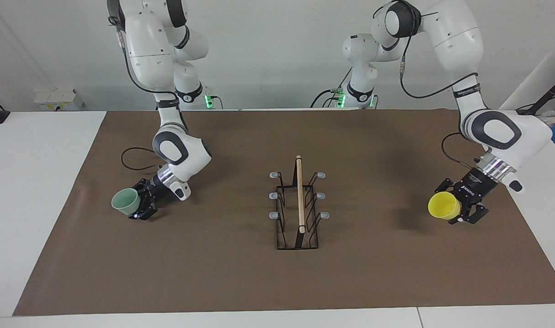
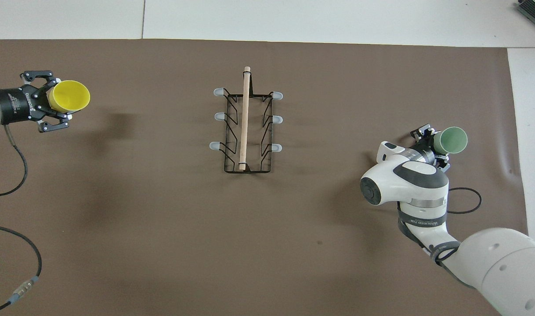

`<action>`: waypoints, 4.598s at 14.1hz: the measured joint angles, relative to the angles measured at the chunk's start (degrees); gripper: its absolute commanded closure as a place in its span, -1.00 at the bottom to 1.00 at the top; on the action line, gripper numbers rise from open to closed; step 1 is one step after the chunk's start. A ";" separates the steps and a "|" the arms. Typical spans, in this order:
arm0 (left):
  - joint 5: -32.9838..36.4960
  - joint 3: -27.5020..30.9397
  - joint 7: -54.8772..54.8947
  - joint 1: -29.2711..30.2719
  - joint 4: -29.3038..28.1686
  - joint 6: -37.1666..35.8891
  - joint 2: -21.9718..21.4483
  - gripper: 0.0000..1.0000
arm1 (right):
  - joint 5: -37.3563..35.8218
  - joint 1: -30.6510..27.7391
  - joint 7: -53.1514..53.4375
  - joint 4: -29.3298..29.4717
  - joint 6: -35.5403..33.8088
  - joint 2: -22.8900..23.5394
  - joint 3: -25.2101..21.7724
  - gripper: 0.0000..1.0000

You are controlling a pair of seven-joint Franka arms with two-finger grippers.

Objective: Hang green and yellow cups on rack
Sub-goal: 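Carry the yellow cup toward the rack while the right gripper carries the green cup, then hang the yellow cup on a rack peg while the right gripper approaches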

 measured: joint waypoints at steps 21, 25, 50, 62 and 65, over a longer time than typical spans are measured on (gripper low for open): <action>59.39 -38.74 -2.22 3.36 -24.06 28.82 -26.32 1.00 | 81.84 1.44 -13.96 5.84 9.65 -20.69 6.32 1.00; 64.45 -41.08 -2.21 3.58 -28.96 41.33 -26.22 1.00 | 105.41 1.36 -23.83 5.86 16.01 -27.00 6.33 1.00; 68.81 -45.64 -2.19 2.79 -32.22 52.80 -18.14 -1.00 | 204.86 -2.24 -89.46 -5.36 3.32 -31.91 6.21 1.00; 68.97 -43.64 15.76 2.37 -14.44 13.25 -18.02 -1.00 | 227.94 6.33 -105.35 -7.73 4.35 -26.45 6.44 1.00; 68.97 -39.36 24.43 2.30 -13.33 9.21 -18.43 -1.00 | 232.27 7.83 -109.96 -7.72 2.50 -23.33 6.50 1.00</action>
